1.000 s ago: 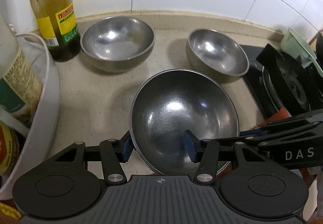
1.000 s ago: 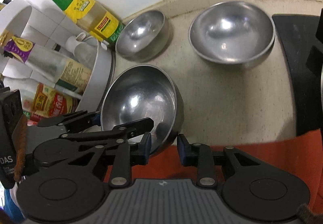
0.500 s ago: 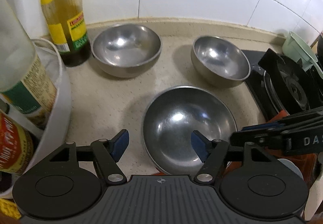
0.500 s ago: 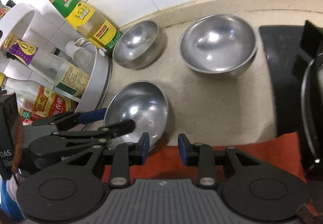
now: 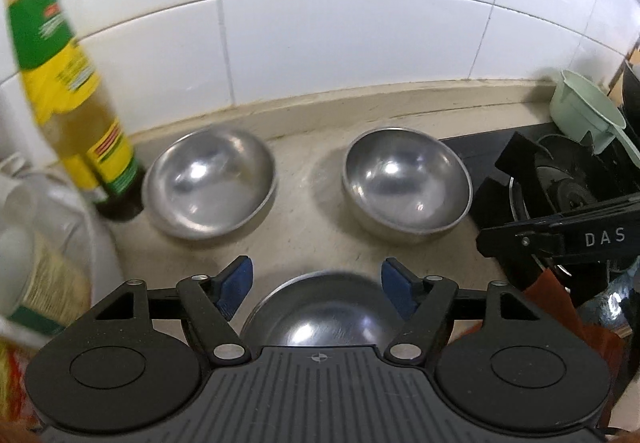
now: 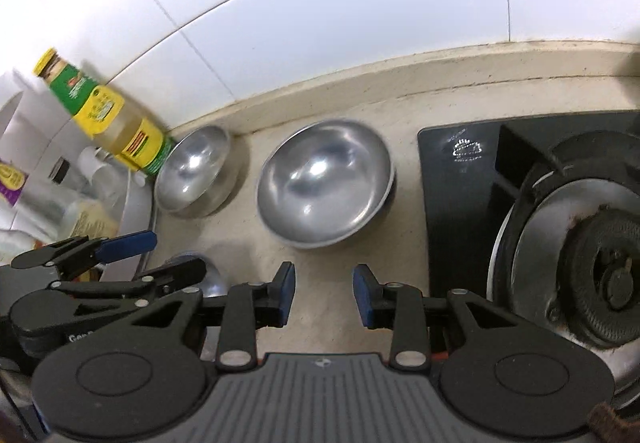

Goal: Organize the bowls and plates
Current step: 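Lift the steel bowl off the counter with both tools, then carry the held steel bowl with both tools along the counter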

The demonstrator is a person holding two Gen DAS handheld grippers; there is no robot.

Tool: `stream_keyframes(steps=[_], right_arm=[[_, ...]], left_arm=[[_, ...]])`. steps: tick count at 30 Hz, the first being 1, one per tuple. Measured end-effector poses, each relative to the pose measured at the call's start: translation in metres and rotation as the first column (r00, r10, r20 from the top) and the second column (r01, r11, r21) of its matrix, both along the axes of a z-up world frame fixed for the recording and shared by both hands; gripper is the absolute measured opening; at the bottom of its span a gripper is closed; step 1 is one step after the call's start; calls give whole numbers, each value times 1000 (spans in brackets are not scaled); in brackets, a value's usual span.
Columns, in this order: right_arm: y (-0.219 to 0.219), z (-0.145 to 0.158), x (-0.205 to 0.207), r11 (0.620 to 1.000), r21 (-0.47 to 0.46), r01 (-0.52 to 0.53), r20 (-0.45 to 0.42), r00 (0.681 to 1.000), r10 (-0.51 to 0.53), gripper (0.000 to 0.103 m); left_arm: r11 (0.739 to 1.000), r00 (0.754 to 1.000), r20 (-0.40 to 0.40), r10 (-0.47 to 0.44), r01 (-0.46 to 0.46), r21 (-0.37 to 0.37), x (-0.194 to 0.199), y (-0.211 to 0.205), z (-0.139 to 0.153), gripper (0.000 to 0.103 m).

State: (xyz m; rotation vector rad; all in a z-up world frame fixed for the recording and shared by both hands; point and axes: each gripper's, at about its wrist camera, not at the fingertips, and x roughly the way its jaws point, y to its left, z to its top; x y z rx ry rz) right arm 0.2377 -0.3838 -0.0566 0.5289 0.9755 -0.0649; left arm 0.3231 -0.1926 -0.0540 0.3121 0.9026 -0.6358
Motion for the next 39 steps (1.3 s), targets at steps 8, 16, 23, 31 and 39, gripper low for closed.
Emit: stream_keyframes(steps=[8,16,23,31,39], right_arm=[[-17,-6,18,999,-37,34,5,999,-34,30],[-24,-19,29,998,-36,45,-10,999,-45,30],[-24,-31,36,998,-21,55,-28,998,-56,31],[-23,-37,42,998,-24,56,-37,998,-57,31],[-26,-44,46,998,-7,58,-48,997,-59,31]], left_arm=[[999,999,46,-18,16,29,13,-28,-5,78],[999,999,41,-17,15,46,25,-46,-15,80],[998,999,29,-17,16,60,34,-58,-28,80],[996,999,13,-34,33,85,38,-67,-43,80],[997,999,-35,-37,39,71,46,-72,-52,66]])
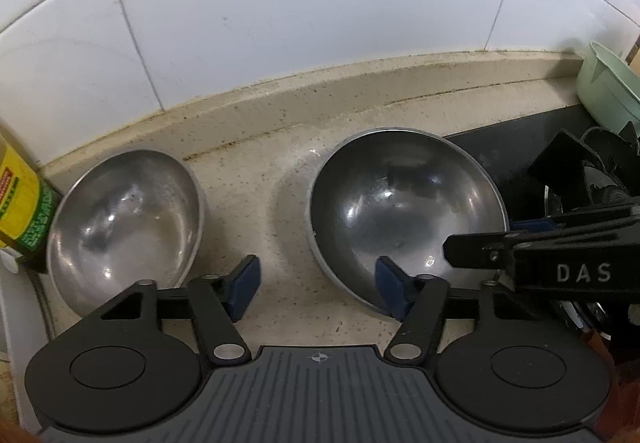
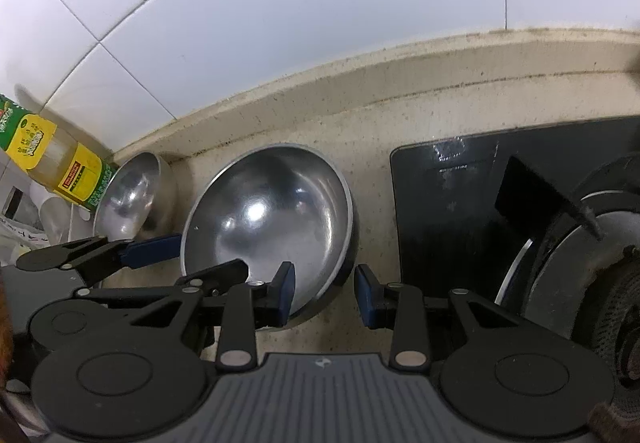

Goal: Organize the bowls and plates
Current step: 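Carry the held steel bowl with both tools along the counter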

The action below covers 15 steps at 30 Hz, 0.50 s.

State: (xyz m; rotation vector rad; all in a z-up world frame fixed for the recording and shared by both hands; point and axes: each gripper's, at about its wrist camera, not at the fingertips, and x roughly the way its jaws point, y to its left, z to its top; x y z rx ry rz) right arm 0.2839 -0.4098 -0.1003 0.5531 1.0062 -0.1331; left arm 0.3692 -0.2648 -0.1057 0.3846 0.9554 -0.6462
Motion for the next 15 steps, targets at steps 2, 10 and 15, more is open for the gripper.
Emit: stream_keyframes(steps=[2,10,15], right_arm=[[0,-3,1,1000,5,0,-2,1000,0,29],[-3,-4,0,999,32,4,11,1000,-5,24],[-7,-3,0,999,39,31,5,1000,-31,25]], left_arm=[[1000,1000,-5,-9,9,1,0,-3,-2,60],[1000,999,-25,-23,22,-21,5,-12,-8,45],[999,999,-32,5,-6,-33,13,-9,-10,45]])
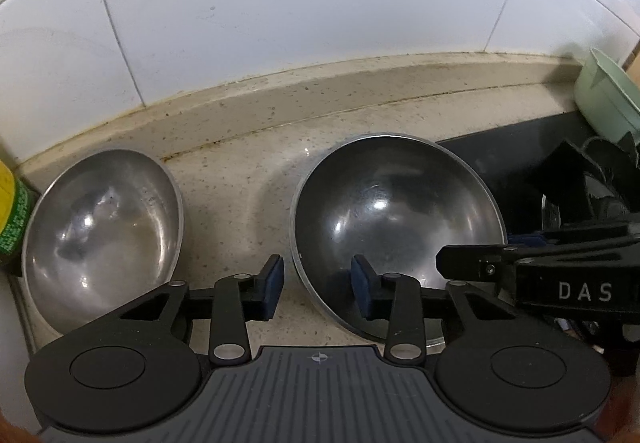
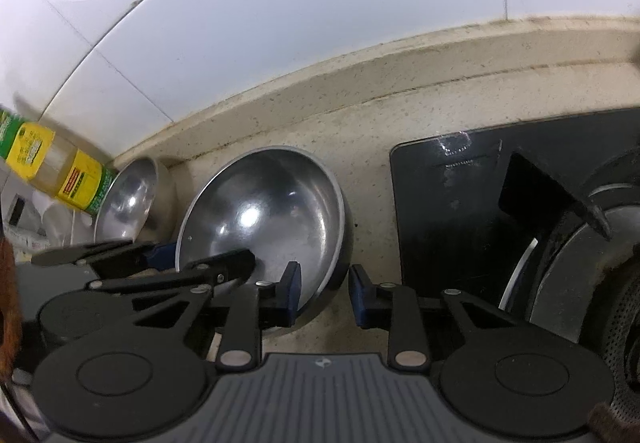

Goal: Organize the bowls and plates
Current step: 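Carry the held steel bowl with both tools along the counter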

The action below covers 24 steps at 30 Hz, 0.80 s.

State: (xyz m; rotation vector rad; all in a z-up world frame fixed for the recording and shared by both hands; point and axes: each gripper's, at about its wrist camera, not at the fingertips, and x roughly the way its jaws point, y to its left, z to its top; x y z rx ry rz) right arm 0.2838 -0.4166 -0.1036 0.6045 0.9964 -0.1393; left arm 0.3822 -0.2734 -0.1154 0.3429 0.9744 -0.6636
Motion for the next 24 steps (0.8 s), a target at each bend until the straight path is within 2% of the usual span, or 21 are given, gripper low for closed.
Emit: stream_keyframes(steps=[10,24], right_arm=[[3,-4,-2,999,29,-16,-1,1000,16,25],[9,28,-14,999,7,-33,74,997,32,25]], left_arm=[[1000,1000,11,-24,24,4,-9,-2,-2,43],[999,997,79,-7,11,-45,-27,10,29,45]])
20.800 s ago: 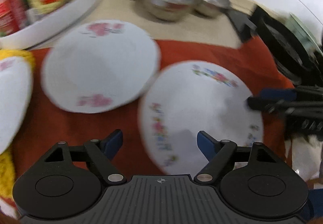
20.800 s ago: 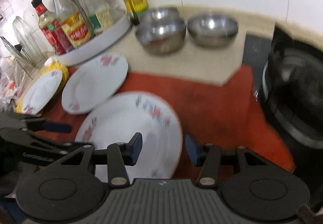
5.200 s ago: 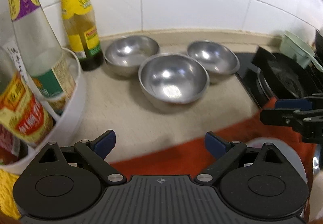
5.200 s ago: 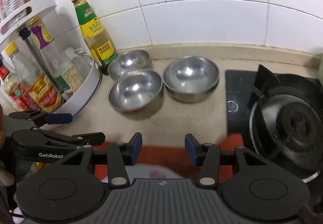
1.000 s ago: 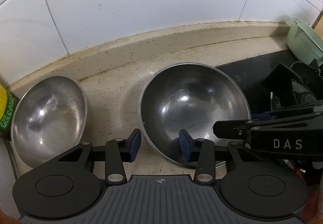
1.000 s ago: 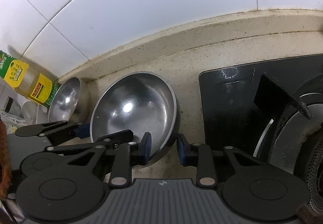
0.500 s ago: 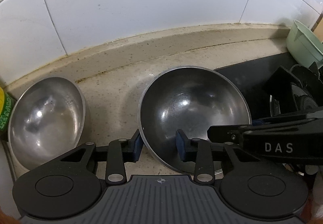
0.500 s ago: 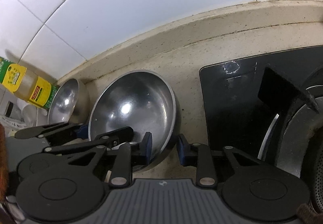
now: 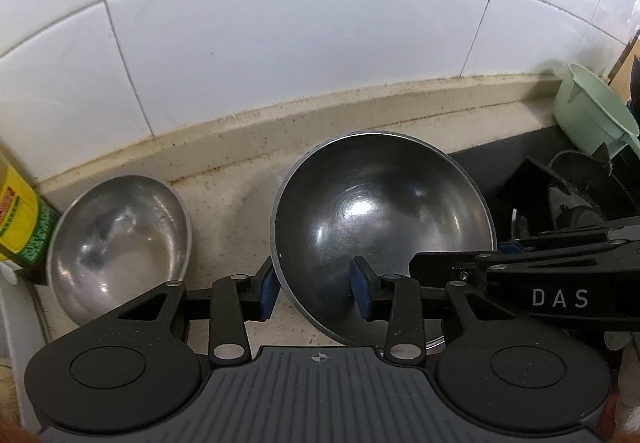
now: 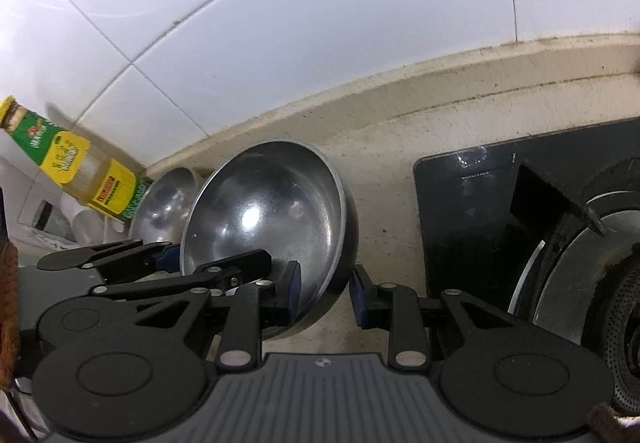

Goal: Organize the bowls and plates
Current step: 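Carry the held steel bowl with both tools along the counter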

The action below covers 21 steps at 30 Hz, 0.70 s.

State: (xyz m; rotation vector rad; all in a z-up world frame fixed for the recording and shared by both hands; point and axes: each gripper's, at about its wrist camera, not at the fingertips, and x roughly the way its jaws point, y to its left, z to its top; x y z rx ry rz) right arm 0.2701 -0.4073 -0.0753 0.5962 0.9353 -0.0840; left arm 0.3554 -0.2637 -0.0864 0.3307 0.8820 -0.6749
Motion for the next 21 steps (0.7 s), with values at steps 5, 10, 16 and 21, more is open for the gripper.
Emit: stream_keyframes(steps=[5,10,16,21], right_arm=[[9,14,-5,1000,-3,-16,25,1000,16,25],[23,30,-13,999,-17,-42,52,998,43,25],[45,50,-25,996,-30,-82,84,993,84,25],[62,54,-32,992,-29,-120,87,989,122,25]], left_arm=[[1000,999,30,19,-19,-9,-11,8,14,46],[999,997,65,40,-39,-20,-26,23,29,46],[997,992,105,74,-70,-39,-50,45,47,47],[994,988,114,104,-100,-36,-65,62,50,47]])
